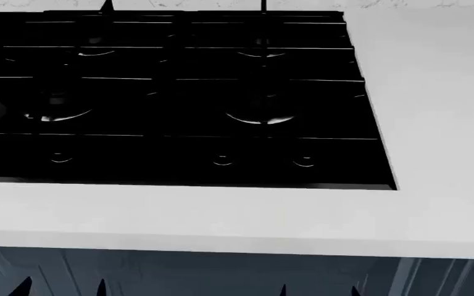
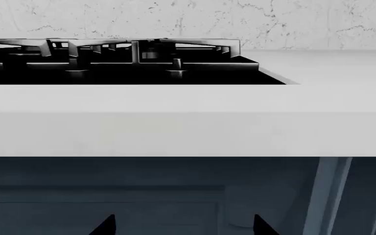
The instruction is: Pick the chili pepper from the pan and place it on the plate.
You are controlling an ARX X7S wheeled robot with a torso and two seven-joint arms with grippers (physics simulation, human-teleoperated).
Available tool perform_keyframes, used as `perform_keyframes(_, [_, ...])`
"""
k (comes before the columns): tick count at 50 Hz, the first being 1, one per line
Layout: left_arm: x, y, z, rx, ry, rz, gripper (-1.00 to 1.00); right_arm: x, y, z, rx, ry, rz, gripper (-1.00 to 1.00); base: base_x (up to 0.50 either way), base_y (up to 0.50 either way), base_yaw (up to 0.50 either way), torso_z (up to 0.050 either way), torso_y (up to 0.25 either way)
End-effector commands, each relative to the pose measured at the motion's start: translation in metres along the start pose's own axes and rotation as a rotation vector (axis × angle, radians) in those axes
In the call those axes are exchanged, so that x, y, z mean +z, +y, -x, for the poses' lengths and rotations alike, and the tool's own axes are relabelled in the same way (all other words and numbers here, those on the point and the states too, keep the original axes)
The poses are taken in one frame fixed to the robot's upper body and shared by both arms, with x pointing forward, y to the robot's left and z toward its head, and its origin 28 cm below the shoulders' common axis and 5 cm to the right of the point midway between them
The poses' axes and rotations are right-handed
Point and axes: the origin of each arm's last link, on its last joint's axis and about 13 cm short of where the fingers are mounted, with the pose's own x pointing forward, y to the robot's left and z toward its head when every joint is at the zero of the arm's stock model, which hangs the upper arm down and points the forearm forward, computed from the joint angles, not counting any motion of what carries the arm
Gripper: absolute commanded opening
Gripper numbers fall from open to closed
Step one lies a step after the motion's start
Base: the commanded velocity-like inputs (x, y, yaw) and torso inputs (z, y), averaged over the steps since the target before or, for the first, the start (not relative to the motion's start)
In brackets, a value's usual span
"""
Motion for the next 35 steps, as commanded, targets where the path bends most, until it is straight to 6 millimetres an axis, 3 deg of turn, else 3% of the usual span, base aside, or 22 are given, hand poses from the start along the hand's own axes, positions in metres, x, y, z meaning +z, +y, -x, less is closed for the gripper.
perform_keyframes(1, [0.000, 0.000, 0.000, 0.000, 0.000, 0.000, 1.00, 0.000, 0.000, 0.000, 0.000, 0.000, 0.000, 1.00, 0.00, 0.00, 0.00, 0.000, 0.000])
perform_keyframes(27, [0.000, 0.000, 0.002, -0.007, 0.008, -0.001, 1.00, -0.003, -0.002, 0.005, -0.011, 0.040, 0.012, 1.00, 0.00, 0.00, 0.00, 0.000, 0.000])
perform_keyframes(35, [0.072, 0.021, -0.008, 0.071, -0.190, -0.094, 1.00, 0.070, -0.012, -0.011, -0.034, -0.139, 0.082, 1.00, 0.00, 0.00, 0.00, 0.000, 0.000])
